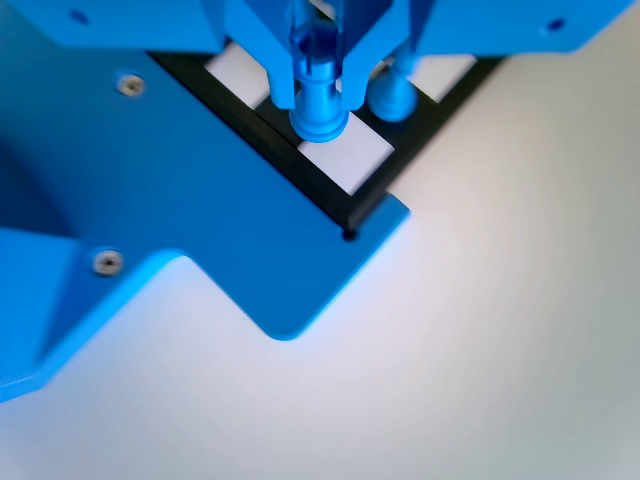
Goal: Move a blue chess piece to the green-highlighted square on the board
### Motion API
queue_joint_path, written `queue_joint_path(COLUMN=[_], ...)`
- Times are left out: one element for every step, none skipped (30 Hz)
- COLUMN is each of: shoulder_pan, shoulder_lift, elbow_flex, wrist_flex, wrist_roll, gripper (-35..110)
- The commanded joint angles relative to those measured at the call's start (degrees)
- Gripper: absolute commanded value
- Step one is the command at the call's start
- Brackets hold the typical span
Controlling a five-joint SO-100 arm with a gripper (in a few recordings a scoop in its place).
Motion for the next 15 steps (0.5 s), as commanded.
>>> queue_joint_path(shoulder_pan=[-3.3, -4.5, -5.4, -6.4, -7.3, -8.1, -9.0, -9.8, -10.6, -11.4, -12.1, -12.7, -13.4, -13.8, -14.2], shoulder_lift=[5.2, 5.7, 6.1, 6.5, 6.9, 7.3, 7.6, 7.8, 8.0, 8.1, 8.1, 8.1, 8.1, 8.1, 8.1], elbow_flex=[-2.0, -1.2, -0.4, 0.7, 1.7, 2.7, 3.5, 4.0, 4.6, 4.9, 5.3, 5.7, 6.0, 6.2, 6.5], wrist_flex=[5.8, 5.8, 5.4, 4.9, 4.3, 3.4, 2.8, 2.4, 2.0, 1.8, 1.6, 1.0, 0.4, 0.0, -0.4], wrist_roll=[-13.0, -11.5, -10.3, -9.2, -8.2, -7.4, -6.3, -5.4, -4.5, -3.8, -3.0, -2.2, -1.6, -1.1, -0.8], gripper=[1, 1, 1, 1, 1, 1, 1, 1, 1, 1, 1, 1, 1, 1, 1])
